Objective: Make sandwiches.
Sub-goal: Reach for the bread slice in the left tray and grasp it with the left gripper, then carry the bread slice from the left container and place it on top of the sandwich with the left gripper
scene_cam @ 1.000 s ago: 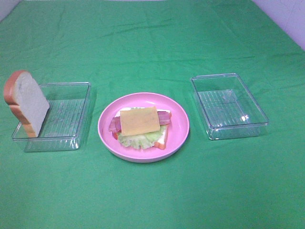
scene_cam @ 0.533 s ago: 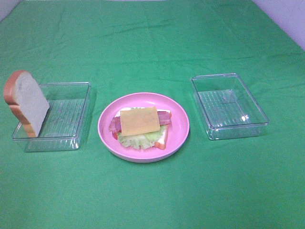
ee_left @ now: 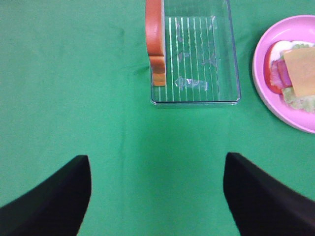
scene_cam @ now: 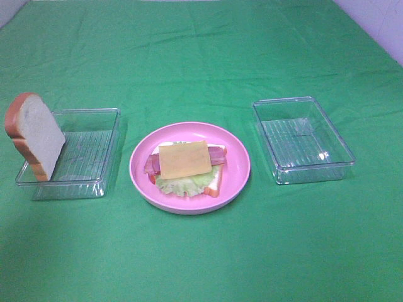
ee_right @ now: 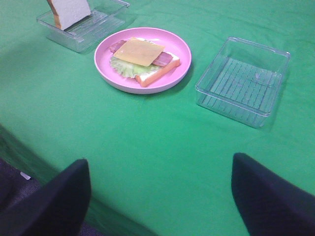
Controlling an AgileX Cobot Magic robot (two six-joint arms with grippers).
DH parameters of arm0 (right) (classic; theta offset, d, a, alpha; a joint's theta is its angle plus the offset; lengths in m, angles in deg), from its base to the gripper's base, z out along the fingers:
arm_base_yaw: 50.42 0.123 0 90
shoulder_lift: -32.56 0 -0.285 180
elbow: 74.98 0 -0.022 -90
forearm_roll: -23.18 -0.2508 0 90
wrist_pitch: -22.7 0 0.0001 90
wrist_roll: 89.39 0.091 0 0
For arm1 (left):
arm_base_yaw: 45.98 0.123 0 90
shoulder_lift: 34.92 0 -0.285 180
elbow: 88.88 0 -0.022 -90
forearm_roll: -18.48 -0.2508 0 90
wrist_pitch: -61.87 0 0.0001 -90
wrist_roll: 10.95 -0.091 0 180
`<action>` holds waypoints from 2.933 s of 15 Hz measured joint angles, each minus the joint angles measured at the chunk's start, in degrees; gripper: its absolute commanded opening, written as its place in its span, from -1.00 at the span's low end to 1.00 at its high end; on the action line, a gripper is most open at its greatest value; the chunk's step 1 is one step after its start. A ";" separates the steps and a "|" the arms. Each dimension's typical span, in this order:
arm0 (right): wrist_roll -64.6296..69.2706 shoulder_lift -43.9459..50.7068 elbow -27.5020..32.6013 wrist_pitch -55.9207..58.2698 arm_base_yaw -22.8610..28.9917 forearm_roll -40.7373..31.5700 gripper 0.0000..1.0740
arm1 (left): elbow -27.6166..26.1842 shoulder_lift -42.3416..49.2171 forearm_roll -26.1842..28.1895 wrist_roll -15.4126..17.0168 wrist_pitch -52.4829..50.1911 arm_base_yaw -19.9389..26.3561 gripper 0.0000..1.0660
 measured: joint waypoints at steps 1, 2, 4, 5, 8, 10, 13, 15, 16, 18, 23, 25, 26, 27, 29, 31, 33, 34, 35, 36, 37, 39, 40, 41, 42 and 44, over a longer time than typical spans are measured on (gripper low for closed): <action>0.00 0.00 0.00 0.00 0.00 0.00 0.42 | -3.44 -5.96 0.00 0.23 1.03 0.00 0.33; 0.00 0.00 0.00 0.00 0.00 0.00 0.42 | -7.10 -11.75 -0.11 0.29 2.86 0.00 0.33; 0.00 0.00 0.00 0.00 0.00 0.00 0.42 | -15.64 -22.86 -1.20 0.29 6.93 0.00 0.33; 0.00 0.00 0.00 0.00 0.00 0.00 0.42 | -19.48 -27.22 -1.66 0.29 8.88 0.00 0.35; 0.00 0.00 0.00 0.00 0.00 0.00 0.42 | -30.60 -38.62 -3.04 0.40 10.77 0.00 0.35; 0.00 0.00 0.00 0.00 0.00 0.00 0.42 | -34.66 -42.86 -3.38 0.40 10.77 0.63 0.35; 0.00 0.00 0.00 0.00 0.00 0.00 0.42 | -38.22 -50.19 1.26 0.40 10.89 7.68 0.35; 0.00 0.00 0.00 0.00 0.00 0.00 0.42 | -38.22 -51.57 1.95 -0.52 10.94 9.17 0.34; 0.00 0.00 0.00 0.00 0.00 0.00 0.42 | -38.22 -52.08 2.12 -0.92 10.71 9.22 0.34; 0.00 0.00 0.00 0.00 0.00 0.00 0.42 | -38.33 -53.11 2.98 -1.09 8.94 9.28 0.34; 0.00 0.00 0.00 0.00 0.00 0.00 0.42 | -38.50 -58.38 4.13 -2.58 5.79 9.28 0.34; 0.00 0.00 0.00 0.00 0.00 0.00 0.42 | -38.50 -60.22 4.18 -2.81 5.67 9.28 0.26; 0.00 0.00 0.00 0.00 0.00 0.00 0.42 | -38.50 -60.68 4.30 -2.81 5.61 9.28 0.11; 0.00 0.00 0.00 0.00 0.00 0.00 0.42 | -38.50 -60.85 4.30 -2.81 5.61 9.28 -0.05; 0.00 0.00 0.00 0.00 0.00 0.00 0.42 | -38.50 -60.96 4.30 -2.81 5.61 9.28 -0.56; 0.00 0.00 0.00 0.00 0.00 0.00 0.42 | -38.50 -60.96 4.58 -2.81 5.73 9.28 -0.98; 0.00 0.00 0.00 0.00 0.00 0.00 0.42 | -38.50 -60.68 5.50 -3.04 6.25 9.28 -1.00; 0.00 0.00 0.00 0.00 0.00 0.00 0.42 | -38.50 -59.87 6.93 -3.32 6.47 9.28 -1.00; 0.00 0.00 0.00 0.00 0.00 0.00 0.42 | -38.50 -58.33 8.54 -3.78 6.30 9.28 -1.00; 0.00 0.00 0.00 0.00 0.00 0.00 0.42 | -38.50 -55.92 10.49 -4.70 5.90 9.28 -1.00; 0.00 0.00 0.00 0.00 0.00 0.00 0.42 | -38.50 -54.37 11.29 -5.04 5.79 9.28 -1.00; 0.00 0.00 0.00 0.00 0.00 0.00 0.42 | -38.50 -46.41 15.76 -8.31 5.04 9.28 -1.00; 0.00 0.00 0.00 0.00 0.00 0.00 0.42 | -38.50 -44.75 18.62 -10.54 4.87 9.28 -1.00; 0.00 0.00 0.00 0.00 0.00 0.00 0.42 | -38.50 -44.29 19.77 -11.69 4.70 9.28 -1.00; 0.00 0.00 0.00 0.00 0.00 0.00 0.42 | -38.27 -43.66 24.81 -15.30 3.72 9.28 -1.00; 0.00 0.00 0.00 0.00 0.00 0.00 0.42 | -35.81 -43.72 35.87 -22.57 1.03 9.28 -1.00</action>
